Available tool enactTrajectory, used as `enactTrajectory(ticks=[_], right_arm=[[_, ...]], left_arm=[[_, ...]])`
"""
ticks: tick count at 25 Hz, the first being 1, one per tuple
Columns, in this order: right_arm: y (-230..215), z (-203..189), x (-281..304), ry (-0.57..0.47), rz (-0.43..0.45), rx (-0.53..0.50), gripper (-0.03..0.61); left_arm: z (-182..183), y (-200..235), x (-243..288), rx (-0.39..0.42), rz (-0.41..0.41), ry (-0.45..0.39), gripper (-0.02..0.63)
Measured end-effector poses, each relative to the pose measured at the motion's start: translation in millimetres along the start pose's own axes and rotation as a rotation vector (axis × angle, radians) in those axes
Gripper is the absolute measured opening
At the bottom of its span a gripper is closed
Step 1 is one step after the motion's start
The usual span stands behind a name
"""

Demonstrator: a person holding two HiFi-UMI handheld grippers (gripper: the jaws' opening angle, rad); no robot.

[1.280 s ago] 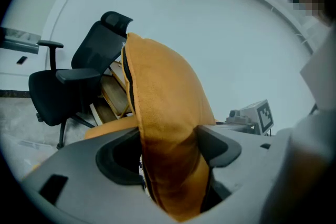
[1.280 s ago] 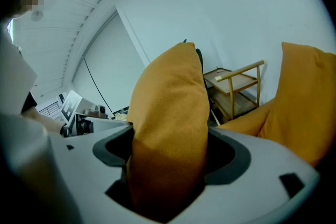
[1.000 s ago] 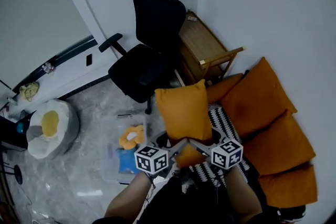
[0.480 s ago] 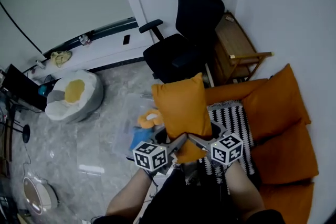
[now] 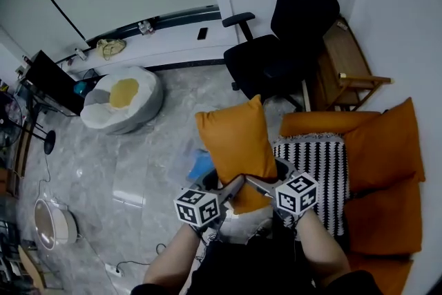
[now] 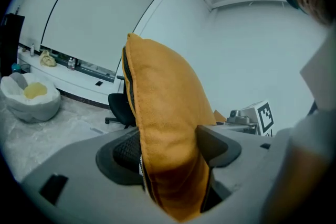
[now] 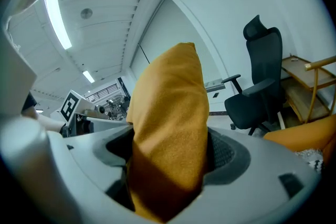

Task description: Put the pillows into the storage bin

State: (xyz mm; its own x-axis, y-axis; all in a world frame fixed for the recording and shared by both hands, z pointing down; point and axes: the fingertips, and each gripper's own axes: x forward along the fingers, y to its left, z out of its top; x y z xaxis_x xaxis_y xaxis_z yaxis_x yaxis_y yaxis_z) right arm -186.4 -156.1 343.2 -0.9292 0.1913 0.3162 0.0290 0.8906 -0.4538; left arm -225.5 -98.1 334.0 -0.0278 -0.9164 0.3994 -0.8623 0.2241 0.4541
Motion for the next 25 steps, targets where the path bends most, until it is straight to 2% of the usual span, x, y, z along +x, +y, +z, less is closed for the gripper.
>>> enactTrajectory(ticks=[5, 11, 20, 25], right_arm=[[23, -10, 37, 0.030, 0.031, 0.000, 0.408], [67, -14, 88, 0.065, 0.028, -0.042, 0.408], [152, -13, 181, 0.068, 0.018, -0.061, 0.410], [189, -26, 225, 0.068, 0.026, -0.052, 0.410]], left_arm=[[-4, 35, -26, -0.026, 0.033, -0.023, 0.324], [-2, 86, -71, -0.060, 0.026, -0.059, 0.324], [16, 176, -157, -0.060, 0.006, -0.074, 0.324], [13, 220, -197, -0.058, 0.018, -0.066, 0.324]])
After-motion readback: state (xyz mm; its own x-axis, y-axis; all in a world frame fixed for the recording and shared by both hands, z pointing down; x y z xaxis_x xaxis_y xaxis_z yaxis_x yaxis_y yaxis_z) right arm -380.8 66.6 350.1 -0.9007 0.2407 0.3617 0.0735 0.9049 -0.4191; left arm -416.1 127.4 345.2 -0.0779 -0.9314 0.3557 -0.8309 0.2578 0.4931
